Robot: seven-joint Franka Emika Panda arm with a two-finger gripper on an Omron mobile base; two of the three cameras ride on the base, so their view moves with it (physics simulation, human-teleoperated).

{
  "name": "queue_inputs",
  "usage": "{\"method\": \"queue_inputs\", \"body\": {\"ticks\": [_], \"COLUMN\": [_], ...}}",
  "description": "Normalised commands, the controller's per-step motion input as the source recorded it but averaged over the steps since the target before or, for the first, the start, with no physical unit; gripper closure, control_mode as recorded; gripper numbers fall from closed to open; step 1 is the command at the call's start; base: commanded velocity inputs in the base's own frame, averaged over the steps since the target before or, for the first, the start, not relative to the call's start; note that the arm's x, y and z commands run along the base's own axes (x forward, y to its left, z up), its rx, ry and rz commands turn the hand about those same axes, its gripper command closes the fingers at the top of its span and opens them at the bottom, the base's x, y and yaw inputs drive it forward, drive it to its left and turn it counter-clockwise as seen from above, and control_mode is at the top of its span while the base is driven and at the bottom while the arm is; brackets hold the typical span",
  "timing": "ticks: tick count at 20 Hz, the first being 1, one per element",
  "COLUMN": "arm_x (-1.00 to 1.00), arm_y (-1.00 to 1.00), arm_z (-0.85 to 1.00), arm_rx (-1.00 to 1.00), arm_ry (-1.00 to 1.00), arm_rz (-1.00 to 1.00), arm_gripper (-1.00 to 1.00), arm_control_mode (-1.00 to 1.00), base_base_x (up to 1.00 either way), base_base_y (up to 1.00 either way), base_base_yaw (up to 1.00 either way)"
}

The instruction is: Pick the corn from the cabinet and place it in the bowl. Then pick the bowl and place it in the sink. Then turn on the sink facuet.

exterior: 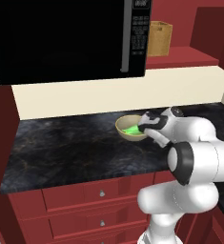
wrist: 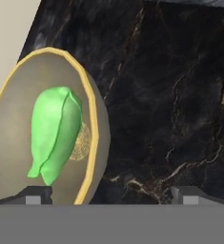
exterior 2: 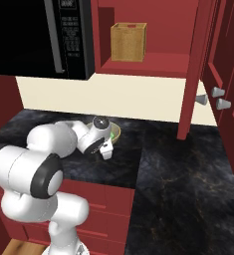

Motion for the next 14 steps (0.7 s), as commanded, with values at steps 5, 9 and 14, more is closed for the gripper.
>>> {"method": "queue_inputs", "body": {"ticks": [5, 9, 14], "arm_x": [0.24, 0.28, 0.1], "arm_y": [0.0, 0.0, 0.0], "arm_z": [-0.2, -0.09, -0.09], "arm_rx": [0.01, 0.03, 0.04], "arm_ry": [0.0, 0.0, 0.0], "arm_rz": [0.0, 0.0, 0.0], "arm_gripper": [-1.0, -1.0, -1.0], "arm_control_mode": [-1.0, -1.0, -1.0], "base_base_x": [0.0, 0.0, 0.0], "base_base_y": [0.0, 0.0, 0.0], "base_base_yaw": [0.0, 0.0, 0.0]}}
